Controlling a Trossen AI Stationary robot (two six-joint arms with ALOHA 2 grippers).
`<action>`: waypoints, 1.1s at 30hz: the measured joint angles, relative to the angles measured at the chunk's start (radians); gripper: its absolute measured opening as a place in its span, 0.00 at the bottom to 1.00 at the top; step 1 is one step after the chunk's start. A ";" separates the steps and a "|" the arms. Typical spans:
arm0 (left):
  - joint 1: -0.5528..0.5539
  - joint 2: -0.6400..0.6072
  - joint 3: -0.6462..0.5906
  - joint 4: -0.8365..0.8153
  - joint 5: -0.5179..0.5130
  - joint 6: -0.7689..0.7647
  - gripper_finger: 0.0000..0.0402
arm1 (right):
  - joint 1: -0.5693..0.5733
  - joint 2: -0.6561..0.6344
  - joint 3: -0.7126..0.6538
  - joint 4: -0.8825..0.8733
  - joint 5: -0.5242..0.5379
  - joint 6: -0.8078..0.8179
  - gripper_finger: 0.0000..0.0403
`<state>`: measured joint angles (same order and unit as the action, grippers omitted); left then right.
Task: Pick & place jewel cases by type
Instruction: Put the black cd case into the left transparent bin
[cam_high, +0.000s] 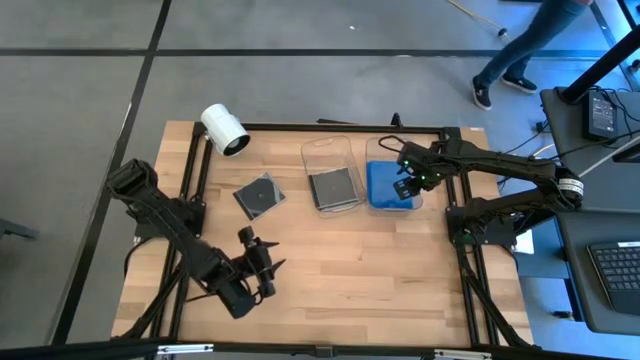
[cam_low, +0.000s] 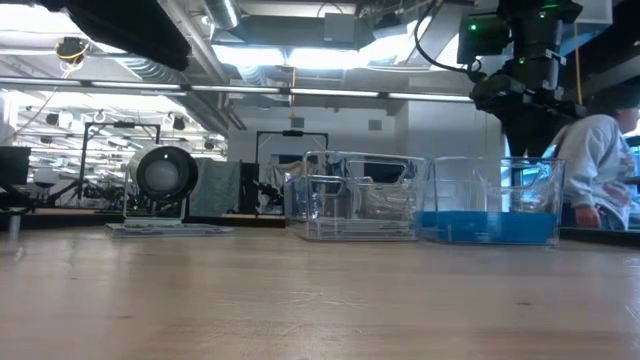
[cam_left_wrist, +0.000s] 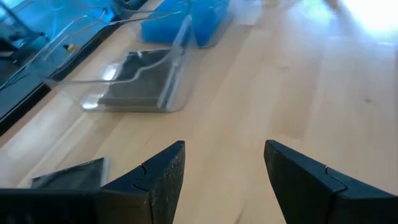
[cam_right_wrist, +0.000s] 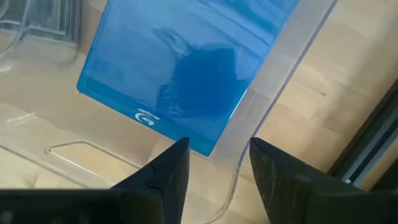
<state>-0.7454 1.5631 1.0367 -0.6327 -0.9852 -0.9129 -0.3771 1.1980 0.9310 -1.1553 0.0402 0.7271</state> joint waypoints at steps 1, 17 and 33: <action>0.015 0.000 0.000 -0.010 0.000 -0.012 0.54 | 0.000 0.000 0.000 0.000 0.000 0.000 0.42; 0.381 0.000 -0.001 -0.477 0.048 -0.433 0.44 | 0.075 0.000 0.000 0.012 0.015 -0.001 0.42; 0.482 0.000 -0.001 -0.435 0.045 -0.413 0.56 | 0.188 0.000 0.000 0.049 0.045 -0.004 0.42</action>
<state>-0.2630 1.5631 1.0355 -1.0680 -0.9405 -1.3262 -0.1890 1.1980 0.9310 -1.1065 0.0857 0.7235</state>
